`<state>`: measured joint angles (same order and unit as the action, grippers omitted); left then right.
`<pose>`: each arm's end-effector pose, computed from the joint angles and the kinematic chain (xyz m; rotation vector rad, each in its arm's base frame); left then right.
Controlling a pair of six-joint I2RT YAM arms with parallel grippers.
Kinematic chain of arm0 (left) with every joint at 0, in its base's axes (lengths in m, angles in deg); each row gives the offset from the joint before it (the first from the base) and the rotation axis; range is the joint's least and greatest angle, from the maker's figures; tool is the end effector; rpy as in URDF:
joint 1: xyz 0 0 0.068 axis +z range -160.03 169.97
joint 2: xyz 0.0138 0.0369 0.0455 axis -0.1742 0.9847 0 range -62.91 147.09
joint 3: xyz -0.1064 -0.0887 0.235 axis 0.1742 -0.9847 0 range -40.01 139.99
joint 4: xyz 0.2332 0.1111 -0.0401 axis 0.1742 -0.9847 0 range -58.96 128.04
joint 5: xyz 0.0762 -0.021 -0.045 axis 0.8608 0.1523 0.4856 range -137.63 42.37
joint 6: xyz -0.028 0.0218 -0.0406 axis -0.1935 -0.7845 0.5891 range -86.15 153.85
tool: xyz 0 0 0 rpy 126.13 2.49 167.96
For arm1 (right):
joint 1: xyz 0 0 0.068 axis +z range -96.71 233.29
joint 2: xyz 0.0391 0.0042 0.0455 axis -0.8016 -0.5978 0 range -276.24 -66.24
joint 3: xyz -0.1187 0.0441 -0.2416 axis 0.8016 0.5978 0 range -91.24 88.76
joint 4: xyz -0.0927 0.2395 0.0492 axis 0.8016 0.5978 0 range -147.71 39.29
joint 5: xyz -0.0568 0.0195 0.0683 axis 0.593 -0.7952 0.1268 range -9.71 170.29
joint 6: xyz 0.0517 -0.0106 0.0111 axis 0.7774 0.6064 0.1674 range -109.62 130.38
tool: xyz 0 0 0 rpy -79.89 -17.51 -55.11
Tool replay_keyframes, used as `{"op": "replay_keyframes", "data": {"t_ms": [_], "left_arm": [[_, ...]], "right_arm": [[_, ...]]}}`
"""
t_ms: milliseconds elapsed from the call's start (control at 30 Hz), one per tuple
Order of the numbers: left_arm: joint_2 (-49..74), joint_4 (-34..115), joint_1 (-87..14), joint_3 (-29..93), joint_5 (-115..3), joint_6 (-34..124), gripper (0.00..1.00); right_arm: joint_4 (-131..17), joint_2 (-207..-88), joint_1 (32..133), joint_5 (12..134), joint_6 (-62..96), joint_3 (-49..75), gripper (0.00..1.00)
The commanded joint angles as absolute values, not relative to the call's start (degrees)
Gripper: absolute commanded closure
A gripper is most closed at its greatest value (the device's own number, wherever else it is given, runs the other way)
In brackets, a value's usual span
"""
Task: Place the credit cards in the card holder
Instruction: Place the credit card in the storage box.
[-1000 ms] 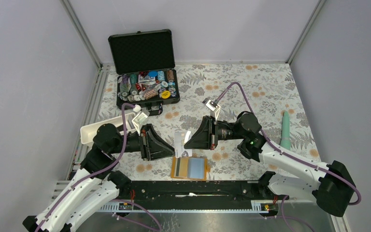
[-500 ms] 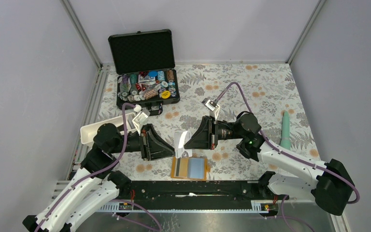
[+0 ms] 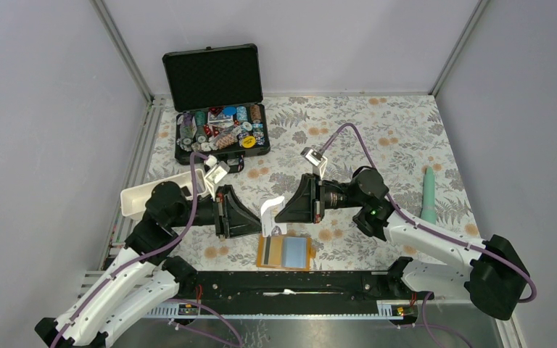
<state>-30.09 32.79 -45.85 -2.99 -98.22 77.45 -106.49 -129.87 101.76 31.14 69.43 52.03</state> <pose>0.0931 -0.1012 0.3325 0.6791 1.7692 -1.7030 0.1380 0.1966 0.3289 -0.8029 1.4618 2.0215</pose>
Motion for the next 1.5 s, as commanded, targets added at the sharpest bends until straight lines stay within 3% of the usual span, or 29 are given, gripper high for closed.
{"op": "replay_keyframes", "data": {"t_ms": [0,267,633,1133,1467], "left_arm": [[-28.68,38.42,-45.80,-3.03,-94.20,77.85,0.81],[-28.04,44.75,-45.81,-6.49,-92.52,81.72,1.00],[-29.83,33.99,-43.46,-5.00,-89.13,77.87,1.00],[-30.48,40.11,-42.34,-6.56,-95.26,82.83,1.00],[-30.44,38.30,-42.03,-5.66,-94.91,81.98,1.00]], "right_arm": [[-111.22,-130.13,102.30,29.68,69.75,51.34,1.00],[-105.50,-130.71,102.24,34.28,64.86,52.58,1.00],[-92.85,-126.64,101.34,42.04,57.11,54.52,0.95],[-100.85,-128.53,100.92,39.21,61.80,57.29,0.85],[-101.09,-128.62,100.92,39.49,62.24,58.15,0.84]]}}
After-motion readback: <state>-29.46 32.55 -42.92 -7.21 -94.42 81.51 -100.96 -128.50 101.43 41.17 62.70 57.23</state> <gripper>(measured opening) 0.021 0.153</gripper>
